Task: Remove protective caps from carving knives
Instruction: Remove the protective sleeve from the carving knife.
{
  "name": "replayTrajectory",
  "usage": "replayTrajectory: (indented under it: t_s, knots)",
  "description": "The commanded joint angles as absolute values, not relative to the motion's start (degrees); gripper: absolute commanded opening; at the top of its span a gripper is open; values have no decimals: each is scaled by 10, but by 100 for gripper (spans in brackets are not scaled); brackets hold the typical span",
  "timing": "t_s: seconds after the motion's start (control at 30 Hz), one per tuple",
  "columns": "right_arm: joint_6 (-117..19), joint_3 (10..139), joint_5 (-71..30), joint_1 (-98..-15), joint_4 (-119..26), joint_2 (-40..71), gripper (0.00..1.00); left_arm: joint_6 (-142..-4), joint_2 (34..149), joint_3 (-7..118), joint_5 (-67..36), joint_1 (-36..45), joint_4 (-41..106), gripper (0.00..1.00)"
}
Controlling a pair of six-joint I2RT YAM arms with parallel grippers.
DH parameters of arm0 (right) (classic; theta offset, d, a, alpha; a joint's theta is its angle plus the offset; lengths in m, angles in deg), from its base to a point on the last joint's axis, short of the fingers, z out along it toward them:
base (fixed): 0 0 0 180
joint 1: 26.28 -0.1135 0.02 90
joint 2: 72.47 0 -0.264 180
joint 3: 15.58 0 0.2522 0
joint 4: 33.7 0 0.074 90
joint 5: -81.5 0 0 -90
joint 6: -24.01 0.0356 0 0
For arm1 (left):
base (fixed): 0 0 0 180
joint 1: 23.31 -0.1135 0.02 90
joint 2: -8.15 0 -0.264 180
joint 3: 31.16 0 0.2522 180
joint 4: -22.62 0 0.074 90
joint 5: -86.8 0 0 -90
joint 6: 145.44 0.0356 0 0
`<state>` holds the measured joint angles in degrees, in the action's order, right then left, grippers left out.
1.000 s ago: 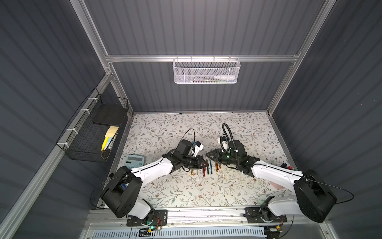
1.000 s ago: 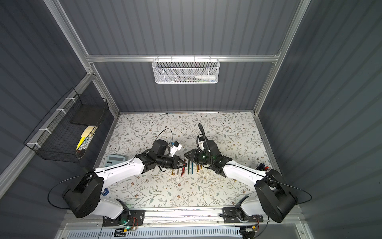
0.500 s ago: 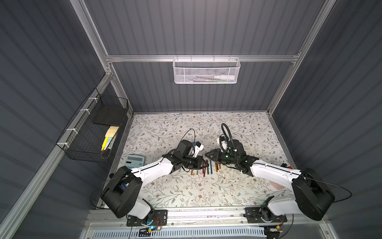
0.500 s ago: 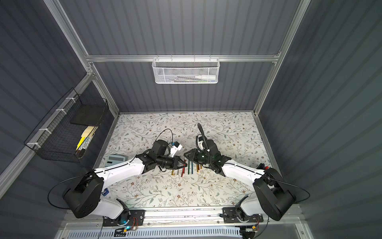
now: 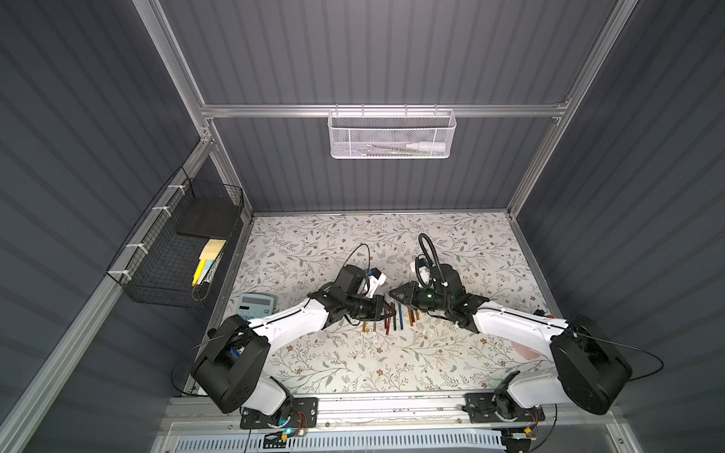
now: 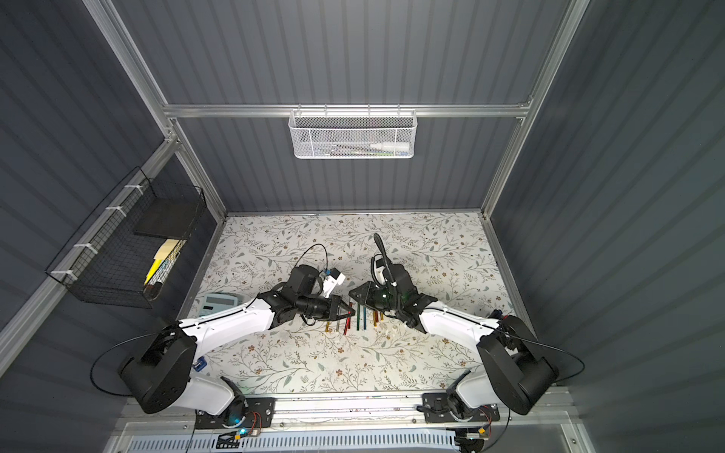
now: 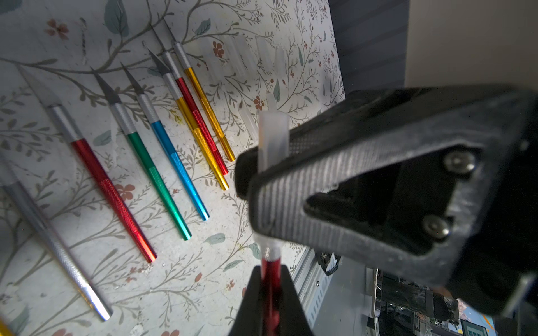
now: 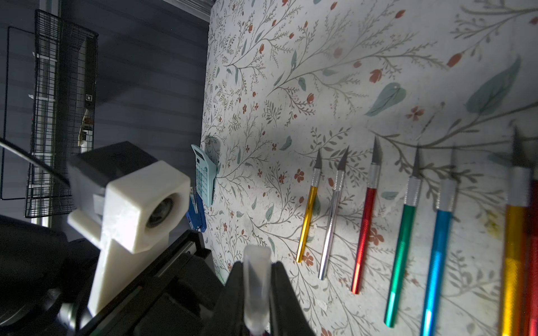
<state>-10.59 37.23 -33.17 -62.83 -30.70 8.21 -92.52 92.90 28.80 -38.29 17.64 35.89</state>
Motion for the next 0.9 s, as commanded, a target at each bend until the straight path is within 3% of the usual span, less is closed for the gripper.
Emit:
replayTrajectory:
  t_s: [0.0, 0.1, 0.43, 0.87]
  knots:
    - [-110, 389, -309, -632, -322, 72, 7, -903, 927, 292, -362, 183, 395, 0]
    - [-124, 402, -273, -632, -377, 62, 7, -877, 936, 310, -329, 192, 450, 0]
    - [-147, 405, -141, -631, -456, 18, 6, -878, 944, 300, -366, 228, 419, 0]
    - [-148, 382, -116, -595, -462, -26, 5, -862, 940, 290, -412, 251, 424, 0]
